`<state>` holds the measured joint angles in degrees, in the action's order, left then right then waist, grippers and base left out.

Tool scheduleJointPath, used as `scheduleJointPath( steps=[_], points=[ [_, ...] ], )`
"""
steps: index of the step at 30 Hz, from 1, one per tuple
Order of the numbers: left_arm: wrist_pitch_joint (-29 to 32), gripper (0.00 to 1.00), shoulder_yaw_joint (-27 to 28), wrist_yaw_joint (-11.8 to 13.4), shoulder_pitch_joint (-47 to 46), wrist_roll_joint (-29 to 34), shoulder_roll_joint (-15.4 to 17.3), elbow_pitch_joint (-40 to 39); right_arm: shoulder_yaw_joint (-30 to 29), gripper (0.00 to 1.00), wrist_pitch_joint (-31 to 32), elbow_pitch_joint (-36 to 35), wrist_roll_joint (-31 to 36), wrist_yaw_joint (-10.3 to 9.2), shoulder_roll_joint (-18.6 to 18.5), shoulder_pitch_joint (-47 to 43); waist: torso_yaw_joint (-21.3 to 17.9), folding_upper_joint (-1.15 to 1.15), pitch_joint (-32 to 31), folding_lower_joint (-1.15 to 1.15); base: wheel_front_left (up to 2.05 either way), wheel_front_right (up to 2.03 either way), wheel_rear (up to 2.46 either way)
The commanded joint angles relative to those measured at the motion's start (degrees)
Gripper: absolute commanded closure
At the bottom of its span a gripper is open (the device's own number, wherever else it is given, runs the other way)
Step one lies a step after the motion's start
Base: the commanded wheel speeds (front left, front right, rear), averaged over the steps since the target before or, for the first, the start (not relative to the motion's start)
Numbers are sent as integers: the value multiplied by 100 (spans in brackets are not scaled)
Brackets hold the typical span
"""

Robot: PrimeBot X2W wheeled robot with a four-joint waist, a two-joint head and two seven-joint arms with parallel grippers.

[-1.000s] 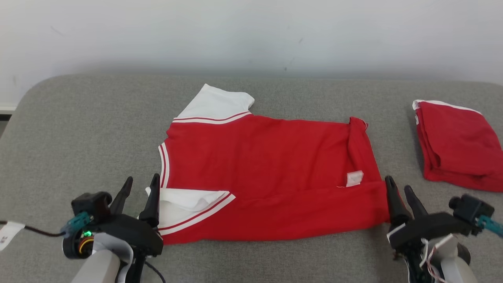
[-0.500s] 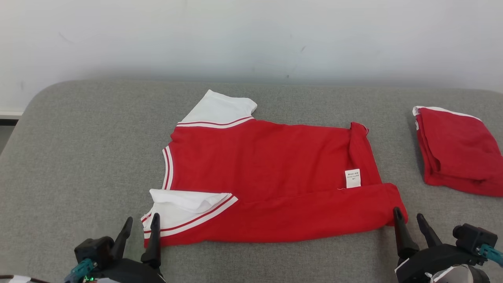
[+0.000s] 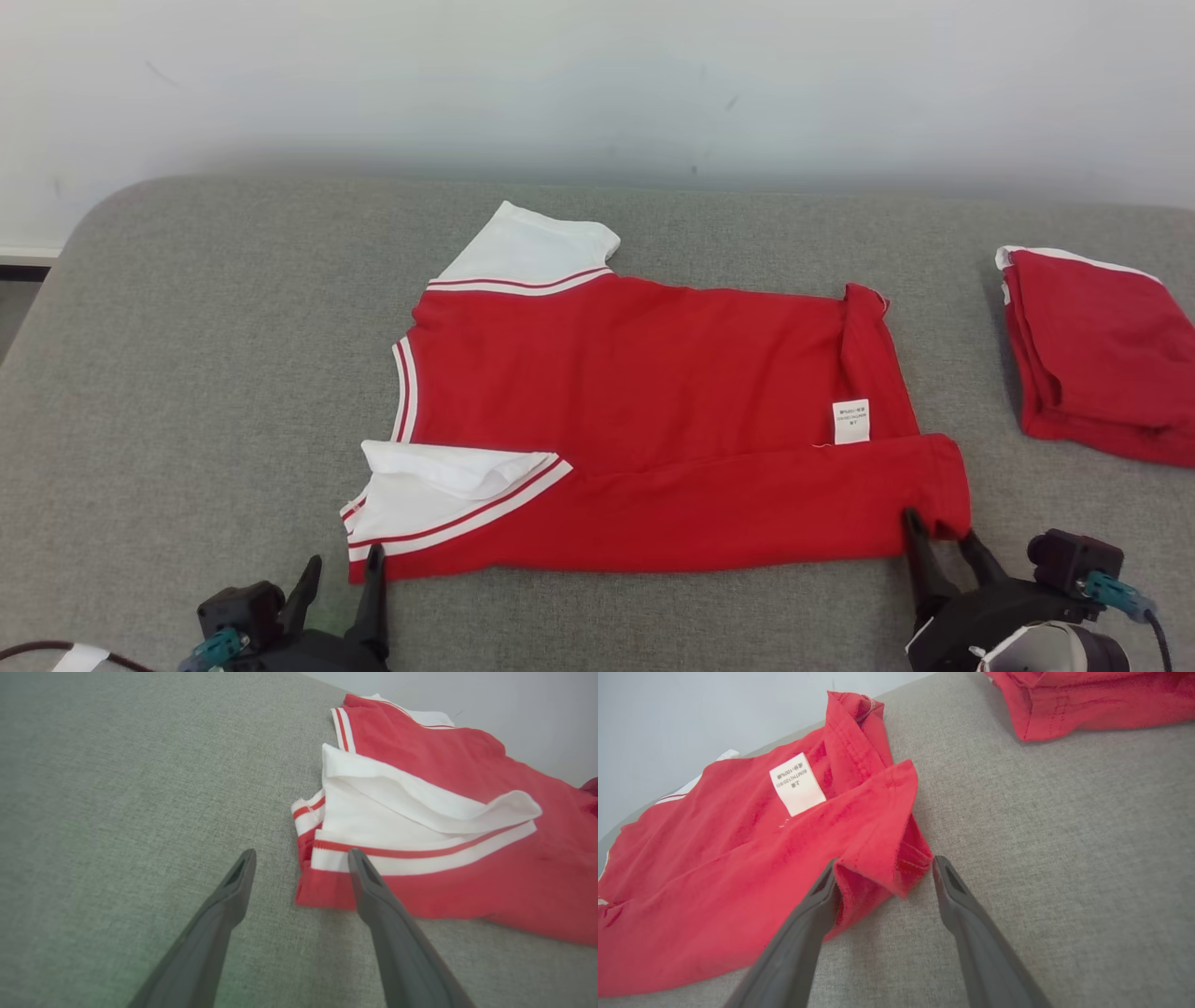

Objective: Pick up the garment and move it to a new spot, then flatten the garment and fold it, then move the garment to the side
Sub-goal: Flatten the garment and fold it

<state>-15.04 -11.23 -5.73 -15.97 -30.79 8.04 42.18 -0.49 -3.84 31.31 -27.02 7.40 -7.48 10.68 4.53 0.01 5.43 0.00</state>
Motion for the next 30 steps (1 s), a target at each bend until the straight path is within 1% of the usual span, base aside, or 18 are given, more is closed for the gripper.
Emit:
scheduleJointPath(
  steps=[1,2,3,4,5,10,15,20,21,22,23,24,26,30],
  points=[
    [-17,0,9,-42,-105,36,-44,138,134,100,-86,43,117,12,-102,55,12,-1,-5,0,0,0,0],
    [-17,45,24,-66,-124,6,-69,223,191,100,-129,70,144,12,-153,38,14,-1,-5,0,0,0,0],
    [-17,80,40,-73,-169,-1,-85,283,221,100,-179,94,135,12,-185,19,15,-1,-5,0,0,0,0],
    [-17,96,53,-81,-210,11,-92,313,240,100,-210,113,103,12,-209,0,13,-1,-4,0,0,0,0],
    [-18,100,69,-98,-229,28,-104,346,253,100,-242,132,62,12,-245,-24,11,-1,-6,0,0,0,0],
    [-17,100,177,-135,-217,60,-112,500,356,100,-334,165,-58,12,-449,-217,-15,-1,-73,0,0,0,0],
    [-17,100,275,-173,-59,82,-86,446,427,100,-385,82,-296,12,-567,-371,-45,-1,-110,0,0,0,0],
    [-17,100,310,-172,31,141,-95,294,478,100,-443,79,-391,12,-543,-364,-91,-1,-96,0,0,0,0],
    [-18,100,337,-169,65,170,-91,180,502,41,-459,75,-382,12,-545,-349,-97,-1,-85,0,0,0,0],
    [-17,91,382,-169,104,199,-82,68,532,0,-473,71,-397,12,-538,-334,-102,-1,-73,0,0,0,0],
    [-17,32,416,-170,156,231,-83,-69,564,0,-489,59,-417,13,-536,-323,-103,-1,-62,0,0,0,0],
    [-18,0,459,-171,213,271,-93,-249,589,0,-505,37,-426,13,-541,-322,-101,-1,-50,0,0,0,0],
    [-17,0,527,-173,346,365,-136,-545,639,0,-558,-31,-438,13,-589,-334,-89,-1,-29,0,0,0,0],
    [-18,0,299,-170,517,474,-186,-789,628,0,-656,-180,-472,12,-659,-360,-71,-1,0,0,0,0,0]
  ],
)
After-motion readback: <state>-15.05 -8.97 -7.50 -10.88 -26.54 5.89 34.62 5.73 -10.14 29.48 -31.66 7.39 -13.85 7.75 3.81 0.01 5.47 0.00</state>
